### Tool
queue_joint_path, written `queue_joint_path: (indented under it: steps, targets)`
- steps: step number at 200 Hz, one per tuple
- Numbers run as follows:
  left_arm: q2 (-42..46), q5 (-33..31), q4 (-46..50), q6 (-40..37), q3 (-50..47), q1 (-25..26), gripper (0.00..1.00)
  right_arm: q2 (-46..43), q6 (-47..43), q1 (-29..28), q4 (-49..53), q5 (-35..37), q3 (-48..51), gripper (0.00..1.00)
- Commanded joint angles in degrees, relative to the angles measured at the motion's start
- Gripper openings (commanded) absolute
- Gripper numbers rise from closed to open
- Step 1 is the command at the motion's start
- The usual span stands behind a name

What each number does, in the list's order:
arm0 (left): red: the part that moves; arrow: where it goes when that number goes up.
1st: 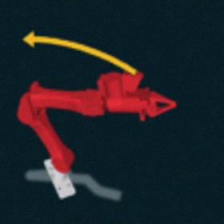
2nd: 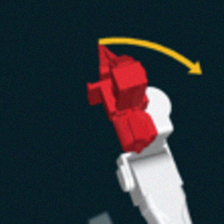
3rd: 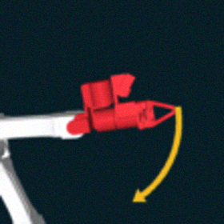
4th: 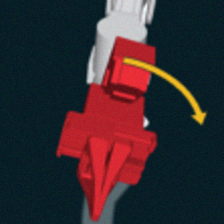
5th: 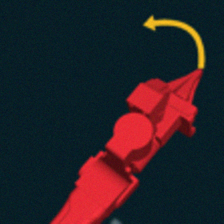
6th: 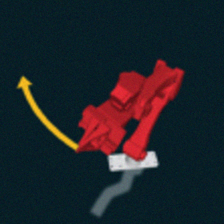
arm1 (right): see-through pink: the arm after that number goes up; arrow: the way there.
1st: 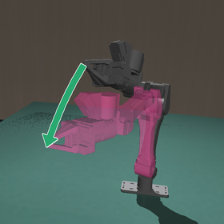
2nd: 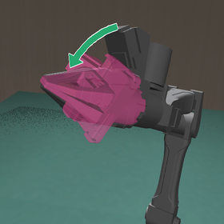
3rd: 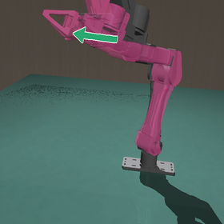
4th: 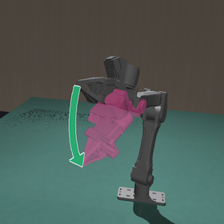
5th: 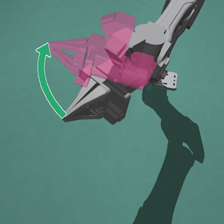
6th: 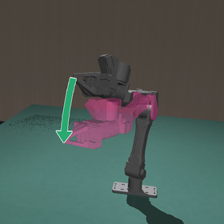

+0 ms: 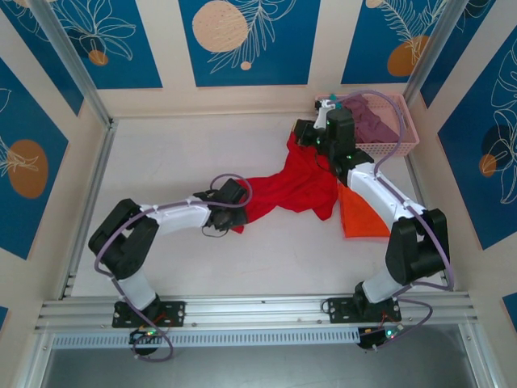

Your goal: Fold and stack the t-shirts

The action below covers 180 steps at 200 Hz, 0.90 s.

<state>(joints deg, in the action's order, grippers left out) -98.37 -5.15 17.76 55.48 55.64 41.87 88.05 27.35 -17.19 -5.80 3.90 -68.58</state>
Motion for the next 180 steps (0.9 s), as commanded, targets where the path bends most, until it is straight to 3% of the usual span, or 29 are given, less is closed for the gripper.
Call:
queue_joint_path:
  steps: [1,14,57,100,136,180]
  targets:
    - [-0.4,-3.0,4.1,0.1,1.5,0.3,0.16,-3.4,-0.7,0.3,-2.3,1.2,1.7,0.00]
    - [2.1,-5.5,4.1,-0.9,1.1,0.2,0.00,-5.1,-1.0,0.5,-2.3,1.2,2.4,0.00]
    - [11.7,-14.6,10.2,-9.8,6.7,-1.7,0.00,-12.3,-2.5,1.6,-2.5,-0.5,1.7,0.00]
    - [26.5,-25.6,14.2,-21.6,13.9,-8.8,0.00,-26.9,-6.2,1.0,-6.7,-0.5,4.3,0.00]
    - [35.2,-26.3,13.2,-28.2,20.3,-15.3,0.00,-36.9,-7.7,0.8,-7.4,-3.1,4.2,0.00]
    - [35.2,-27.1,13.3,-33.8,30.4,-16.9,0.00,-39.7,-10.5,0.7,-4.9,-2.9,1.6,0.00]
